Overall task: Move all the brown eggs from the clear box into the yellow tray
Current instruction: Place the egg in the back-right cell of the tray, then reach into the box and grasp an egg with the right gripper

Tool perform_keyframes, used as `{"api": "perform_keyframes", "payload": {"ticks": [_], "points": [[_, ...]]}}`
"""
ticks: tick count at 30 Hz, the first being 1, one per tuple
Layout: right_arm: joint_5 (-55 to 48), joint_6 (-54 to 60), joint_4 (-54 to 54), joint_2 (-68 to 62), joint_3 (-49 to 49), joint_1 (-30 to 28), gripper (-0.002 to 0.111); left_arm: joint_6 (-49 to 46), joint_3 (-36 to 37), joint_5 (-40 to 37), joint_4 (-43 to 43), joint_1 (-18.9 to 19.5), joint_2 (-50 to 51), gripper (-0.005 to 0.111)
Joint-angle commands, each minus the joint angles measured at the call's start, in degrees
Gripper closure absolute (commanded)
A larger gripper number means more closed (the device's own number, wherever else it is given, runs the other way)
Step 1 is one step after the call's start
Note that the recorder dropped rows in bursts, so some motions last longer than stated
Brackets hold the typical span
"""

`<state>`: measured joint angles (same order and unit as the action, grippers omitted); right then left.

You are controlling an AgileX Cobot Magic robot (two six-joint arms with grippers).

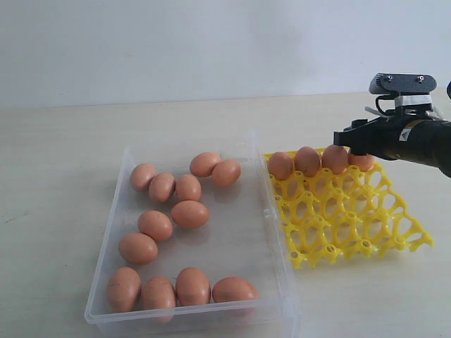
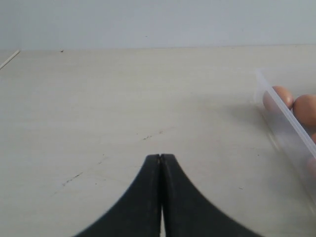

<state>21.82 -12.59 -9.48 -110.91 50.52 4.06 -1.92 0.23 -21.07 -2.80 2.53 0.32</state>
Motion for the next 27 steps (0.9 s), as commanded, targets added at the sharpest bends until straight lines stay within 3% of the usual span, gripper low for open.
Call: {"api": "perform_keyframes", "payload": {"ticks": [1, 5, 9, 11, 14, 16, 19, 23, 27], "points": [[-2.5, 0.4, -0.1, 3.0, -0.3, -0.3, 0.05, 0.3, -0.2, 0.8, -0.3, -0.3, -0.3, 0.107], [-8.7, -2.4, -2.5, 10.6, 0.5, 2.1, 0.067, 0.3, -0.2, 0.8, -0.3, -0.3, -0.3, 0.107], [-18.8, -5.1, -5.3, 16.4, 5.1, 9.7, 0.098, 0.3, -0.2, 0.8, -0.3, -0.3, -0.3, 0.107], [-23.2, -4.0, -7.3, 16.4, 8.2, 14.3, 0.108, 0.3, -0.2, 0.8, -0.3, -0.3, -0.3, 0.107], [-32.4, -1.9, -4.2, 14.6, 12.9, 21.0, 0.108, 0.3, -0.2, 0.8, -0.3, -0.3, -0.3, 0.107], [-36.6, 2.2, 4.9, 12.6, 15.7, 24.6, 0.108, 0.3, -0.2, 0.8, -0.3, -0.3, -0.3, 0.107], [-41.2, 21.5, 21.3, 9.0, 19.2, 28.2, 0.103, 0.3, -0.2, 0.8, -0.3, -0.3, -0.3, 0.107], [-52.6, 36.4, 33.8, 3.4, 24.6, 31.9, 0.081, 0.3, -0.2, 0.8, -0.3, -0.3, -0.3, 0.107], [-59.2, 38.3, 37.5, -2.1, 29.6, 33.3, 0.053, 0.3, -0.2, 0.8, -0.3, -0.3, -0.3, 0.107]]}}
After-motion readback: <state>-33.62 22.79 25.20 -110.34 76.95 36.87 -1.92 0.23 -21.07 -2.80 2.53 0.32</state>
